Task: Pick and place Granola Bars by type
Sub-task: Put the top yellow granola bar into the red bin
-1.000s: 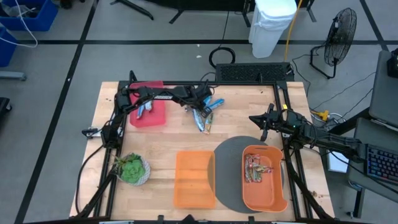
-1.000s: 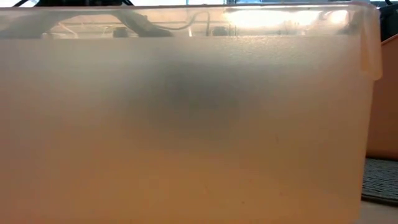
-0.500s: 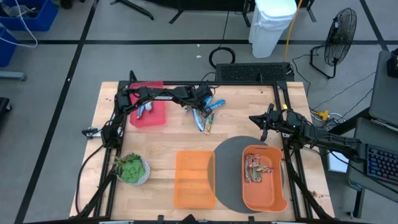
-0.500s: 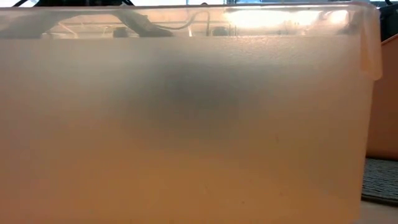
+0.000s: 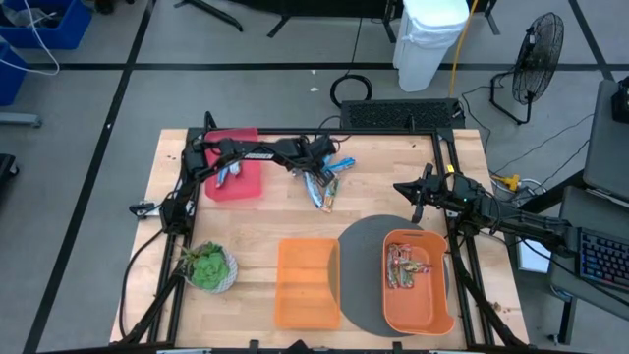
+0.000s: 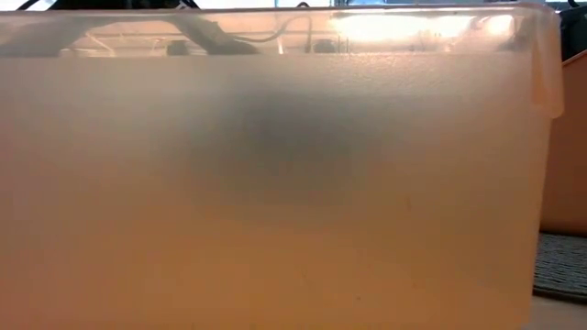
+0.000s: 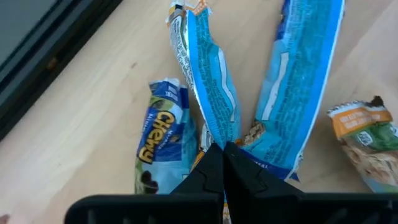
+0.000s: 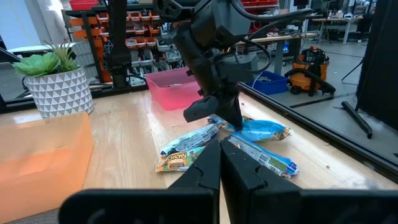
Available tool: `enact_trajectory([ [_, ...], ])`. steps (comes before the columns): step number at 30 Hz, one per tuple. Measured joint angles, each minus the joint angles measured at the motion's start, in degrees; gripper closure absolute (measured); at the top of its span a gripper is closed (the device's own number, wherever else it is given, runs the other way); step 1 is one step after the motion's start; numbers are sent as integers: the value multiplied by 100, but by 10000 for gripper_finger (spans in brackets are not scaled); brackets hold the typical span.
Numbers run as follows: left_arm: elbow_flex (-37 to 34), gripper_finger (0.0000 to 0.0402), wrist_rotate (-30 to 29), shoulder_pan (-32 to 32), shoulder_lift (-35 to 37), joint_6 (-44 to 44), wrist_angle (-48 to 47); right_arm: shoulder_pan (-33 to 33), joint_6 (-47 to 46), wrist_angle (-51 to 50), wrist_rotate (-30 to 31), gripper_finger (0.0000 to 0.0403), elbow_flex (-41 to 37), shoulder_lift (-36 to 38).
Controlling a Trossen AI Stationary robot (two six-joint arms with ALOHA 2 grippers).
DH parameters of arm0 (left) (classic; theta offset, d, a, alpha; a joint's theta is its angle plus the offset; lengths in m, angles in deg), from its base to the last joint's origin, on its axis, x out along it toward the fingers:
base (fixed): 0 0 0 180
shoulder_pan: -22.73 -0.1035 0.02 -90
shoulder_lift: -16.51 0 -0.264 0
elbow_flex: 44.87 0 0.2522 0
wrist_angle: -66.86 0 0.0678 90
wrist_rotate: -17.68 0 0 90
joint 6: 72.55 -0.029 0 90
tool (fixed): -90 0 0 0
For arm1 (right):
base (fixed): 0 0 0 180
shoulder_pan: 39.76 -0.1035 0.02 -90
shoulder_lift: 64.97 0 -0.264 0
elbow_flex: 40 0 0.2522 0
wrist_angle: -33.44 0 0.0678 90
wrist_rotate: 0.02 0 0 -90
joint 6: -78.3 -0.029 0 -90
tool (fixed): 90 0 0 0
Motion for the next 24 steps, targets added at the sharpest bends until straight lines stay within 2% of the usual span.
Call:
enact_trajectory([
  [5, 0, 399, -434, 142, 0, -35, -66, -1, -1, 0, 0, 403, 0, 0],
  [24, 0, 400, -2926, 1076, 9, -513, -144, 2, -1, -1, 0, 403, 0, -1],
])
